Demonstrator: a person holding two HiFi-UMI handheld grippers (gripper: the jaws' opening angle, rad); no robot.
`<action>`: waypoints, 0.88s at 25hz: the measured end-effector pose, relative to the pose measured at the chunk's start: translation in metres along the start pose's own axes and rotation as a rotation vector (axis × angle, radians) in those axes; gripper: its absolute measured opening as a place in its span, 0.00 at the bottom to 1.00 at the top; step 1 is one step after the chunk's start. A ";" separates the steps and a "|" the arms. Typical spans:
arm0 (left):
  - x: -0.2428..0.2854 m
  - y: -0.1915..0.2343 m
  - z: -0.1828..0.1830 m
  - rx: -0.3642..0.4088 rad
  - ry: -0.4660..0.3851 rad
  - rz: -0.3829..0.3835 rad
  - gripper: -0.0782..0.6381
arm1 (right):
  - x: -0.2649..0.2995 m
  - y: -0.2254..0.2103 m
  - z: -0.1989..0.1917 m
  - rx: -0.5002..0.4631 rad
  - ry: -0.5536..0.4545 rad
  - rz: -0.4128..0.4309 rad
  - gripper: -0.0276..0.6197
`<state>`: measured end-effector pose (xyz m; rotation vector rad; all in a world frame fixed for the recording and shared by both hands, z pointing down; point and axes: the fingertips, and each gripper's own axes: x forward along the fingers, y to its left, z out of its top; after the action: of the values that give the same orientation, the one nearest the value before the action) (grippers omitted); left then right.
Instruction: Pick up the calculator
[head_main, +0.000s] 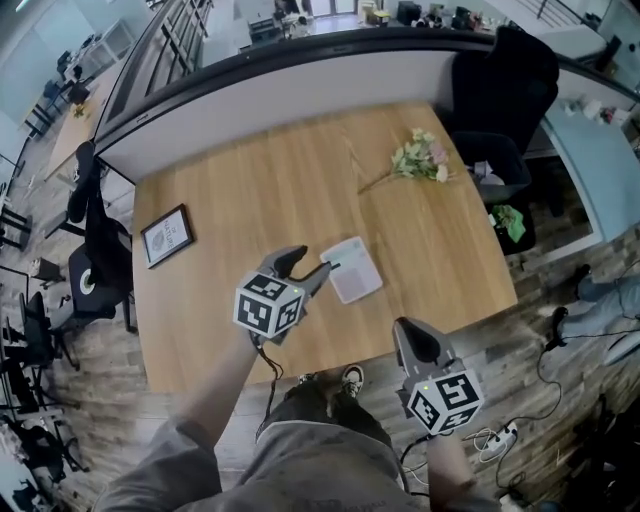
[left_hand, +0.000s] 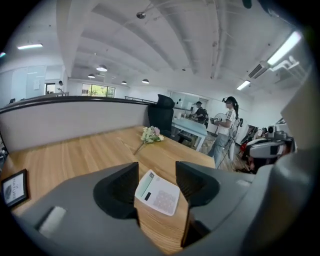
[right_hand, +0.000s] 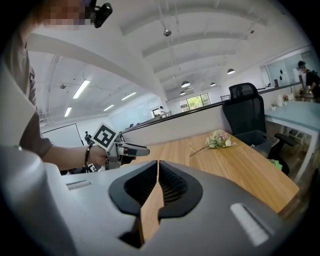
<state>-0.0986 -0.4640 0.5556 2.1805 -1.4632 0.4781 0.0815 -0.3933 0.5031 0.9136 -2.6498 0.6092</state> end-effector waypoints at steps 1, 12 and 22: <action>0.007 0.006 -0.007 -0.011 0.012 0.000 0.43 | 0.004 -0.001 -0.003 0.005 0.007 -0.005 0.07; 0.071 0.046 -0.069 -0.109 0.133 -0.041 0.43 | 0.043 -0.018 -0.038 0.053 0.099 -0.058 0.07; 0.115 0.060 -0.115 -0.228 0.207 -0.089 0.43 | 0.082 -0.032 -0.062 0.072 0.132 -0.098 0.07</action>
<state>-0.1154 -0.5070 0.7227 1.9454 -1.2403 0.4661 0.0468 -0.4296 0.5979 0.9819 -2.4652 0.7193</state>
